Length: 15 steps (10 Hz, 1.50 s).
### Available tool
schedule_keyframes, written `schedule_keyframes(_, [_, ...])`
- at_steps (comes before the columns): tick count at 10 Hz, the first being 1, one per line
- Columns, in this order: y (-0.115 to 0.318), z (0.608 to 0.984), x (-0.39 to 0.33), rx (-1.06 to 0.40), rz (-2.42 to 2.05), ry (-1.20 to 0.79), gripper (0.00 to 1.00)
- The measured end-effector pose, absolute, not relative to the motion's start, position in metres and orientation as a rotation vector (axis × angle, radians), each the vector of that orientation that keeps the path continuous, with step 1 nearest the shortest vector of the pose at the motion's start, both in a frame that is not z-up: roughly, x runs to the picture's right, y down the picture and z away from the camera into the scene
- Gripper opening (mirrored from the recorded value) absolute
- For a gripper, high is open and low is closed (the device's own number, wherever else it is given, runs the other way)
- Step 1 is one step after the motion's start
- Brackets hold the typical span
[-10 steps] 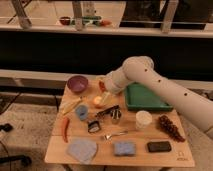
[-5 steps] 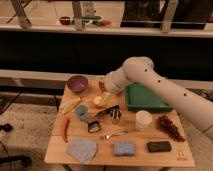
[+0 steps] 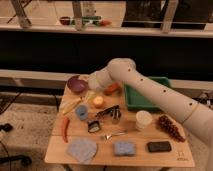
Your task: Place banana in red bowl
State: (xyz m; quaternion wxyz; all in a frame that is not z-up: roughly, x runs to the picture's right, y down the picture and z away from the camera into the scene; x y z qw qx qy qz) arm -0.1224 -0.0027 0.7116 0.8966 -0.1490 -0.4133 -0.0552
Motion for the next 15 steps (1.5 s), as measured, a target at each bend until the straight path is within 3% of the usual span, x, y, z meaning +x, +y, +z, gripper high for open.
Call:
schedule_keyframes(9, [0.010,0.734,-0.181,-0.265,-0.502,-0.932,0.80])
schedule_keyframes(15, [0.010,0.736,-0.180,-0.263,-0.519,-0.922,0.80])
